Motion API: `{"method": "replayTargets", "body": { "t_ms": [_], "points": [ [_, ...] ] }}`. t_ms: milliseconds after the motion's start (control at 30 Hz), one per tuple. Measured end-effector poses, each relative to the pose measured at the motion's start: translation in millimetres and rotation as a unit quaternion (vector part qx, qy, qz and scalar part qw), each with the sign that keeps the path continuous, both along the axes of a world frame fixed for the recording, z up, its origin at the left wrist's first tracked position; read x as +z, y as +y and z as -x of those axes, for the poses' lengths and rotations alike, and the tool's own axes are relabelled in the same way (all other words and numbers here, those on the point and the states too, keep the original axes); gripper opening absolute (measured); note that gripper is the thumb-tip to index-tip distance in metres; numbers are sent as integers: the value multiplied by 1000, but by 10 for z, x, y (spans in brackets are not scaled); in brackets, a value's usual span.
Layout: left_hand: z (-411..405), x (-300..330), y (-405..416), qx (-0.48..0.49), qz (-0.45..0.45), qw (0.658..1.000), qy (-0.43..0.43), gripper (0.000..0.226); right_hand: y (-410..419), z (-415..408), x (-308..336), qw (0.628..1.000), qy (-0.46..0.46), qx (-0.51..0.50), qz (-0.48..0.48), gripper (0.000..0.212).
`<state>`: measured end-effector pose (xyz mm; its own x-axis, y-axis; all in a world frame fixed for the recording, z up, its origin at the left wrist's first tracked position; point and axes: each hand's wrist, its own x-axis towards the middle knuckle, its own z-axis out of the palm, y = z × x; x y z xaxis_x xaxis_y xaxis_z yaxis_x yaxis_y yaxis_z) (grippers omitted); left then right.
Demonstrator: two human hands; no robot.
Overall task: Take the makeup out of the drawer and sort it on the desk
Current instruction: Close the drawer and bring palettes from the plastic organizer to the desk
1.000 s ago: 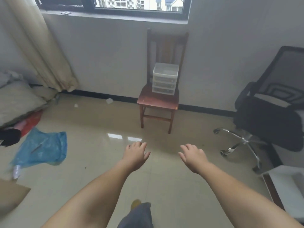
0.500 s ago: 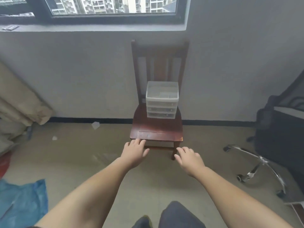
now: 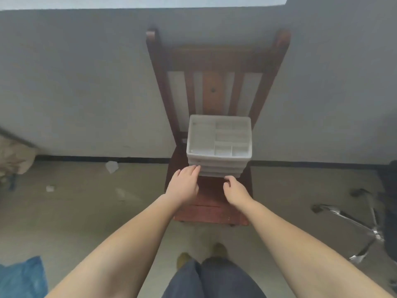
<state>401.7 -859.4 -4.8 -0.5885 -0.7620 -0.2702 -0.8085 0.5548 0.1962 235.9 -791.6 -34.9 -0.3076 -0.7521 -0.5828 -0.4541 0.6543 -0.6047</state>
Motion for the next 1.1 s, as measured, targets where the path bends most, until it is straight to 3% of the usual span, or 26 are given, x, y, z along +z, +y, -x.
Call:
{"method": "replayTargets", "body": {
  "t_ms": [100,200,300,433,700,1100],
  "points": [
    [177,-282,-392,-19,4,1000,-22,66,-518,4,-346,959,-189,-212,-12,44],
    [210,-559,-606,-43,13,997,-55,72,-800,-72,-558,846,-346,-405,18,49],
    [187,-746,-745,-70,29,994,-77,77,-1027,-41,-668,740,-413,-528,54,45],
    [152,-844,-840,-96,39,992,-74,82,-1204,-10,-855,659,-460,-592,63,31],
    [162,-830,-755,-89,22,992,-82,78,-1071,-66,-918,638,-483,-594,78,42],
    [206,-841,-794,-78,22,993,-87,79,-923,-292,-994,656,-445,-598,120,54]
  ]
}}
